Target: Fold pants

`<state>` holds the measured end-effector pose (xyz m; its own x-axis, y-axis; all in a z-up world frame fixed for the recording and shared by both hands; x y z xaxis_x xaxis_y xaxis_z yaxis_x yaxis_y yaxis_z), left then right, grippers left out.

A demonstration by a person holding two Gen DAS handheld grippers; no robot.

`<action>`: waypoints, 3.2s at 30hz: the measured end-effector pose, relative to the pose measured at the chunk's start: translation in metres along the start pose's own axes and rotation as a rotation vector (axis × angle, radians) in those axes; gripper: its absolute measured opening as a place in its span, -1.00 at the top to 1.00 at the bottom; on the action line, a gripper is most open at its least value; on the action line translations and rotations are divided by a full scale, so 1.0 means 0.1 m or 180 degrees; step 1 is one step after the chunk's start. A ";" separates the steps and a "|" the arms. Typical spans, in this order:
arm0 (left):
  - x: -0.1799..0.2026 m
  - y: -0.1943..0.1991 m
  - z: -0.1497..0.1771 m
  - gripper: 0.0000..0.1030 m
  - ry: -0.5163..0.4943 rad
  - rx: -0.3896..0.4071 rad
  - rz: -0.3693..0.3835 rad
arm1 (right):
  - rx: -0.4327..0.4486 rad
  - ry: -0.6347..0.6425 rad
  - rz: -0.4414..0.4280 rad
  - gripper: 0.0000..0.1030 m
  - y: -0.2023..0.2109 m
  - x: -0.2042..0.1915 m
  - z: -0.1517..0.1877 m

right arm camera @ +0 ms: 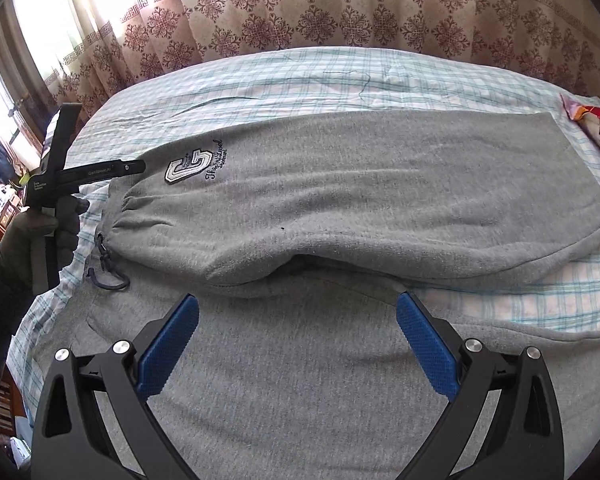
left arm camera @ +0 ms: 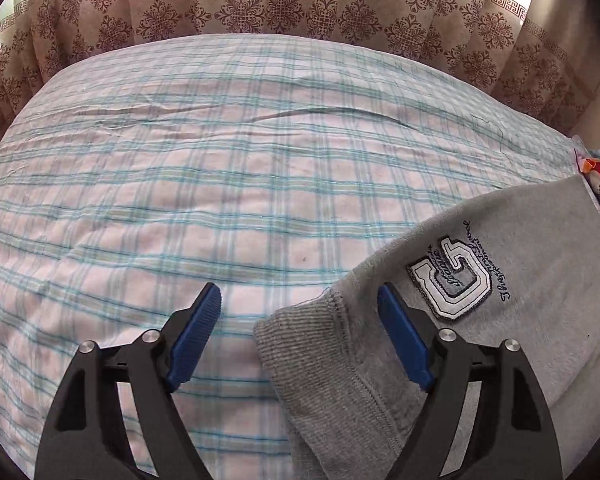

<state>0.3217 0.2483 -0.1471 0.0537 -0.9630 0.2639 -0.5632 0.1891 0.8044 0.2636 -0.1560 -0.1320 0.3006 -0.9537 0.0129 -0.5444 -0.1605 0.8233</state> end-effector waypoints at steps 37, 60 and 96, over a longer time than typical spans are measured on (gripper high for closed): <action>1.30 1.32 0.98 0.58 -0.1027 0.0301 0.0624 | -0.0107 -0.2012 0.0507 -0.91 -0.96 2.76 -1.47; 1.35 1.48 1.35 0.75 -0.0743 0.0077 0.0831 | -0.0301 -0.2111 0.0563 -0.89 -1.60 2.98 -2.14; 2.40 0.61 1.49 -0.35 -0.1114 -0.0223 0.0116 | -0.0314 -0.1880 0.0140 -0.89 -1.31 2.64 -1.41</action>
<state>0.1776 0.0006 -0.1140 -0.2579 -0.9605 0.1046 -0.5009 0.2255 0.8356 0.5251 -0.3509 -0.1564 -0.2222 -0.9434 -0.2462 -0.4627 -0.1202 0.8783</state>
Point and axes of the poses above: each gripper's, at about its wrist camera, not at the fingertips, and y roughly against the way its jaws point, x to its right, z to its underside, the point moved 6 cm from there along -y, roughly the way its jaws point, and after that the axes turned 10 degrees about z, right-handed, at the moved point
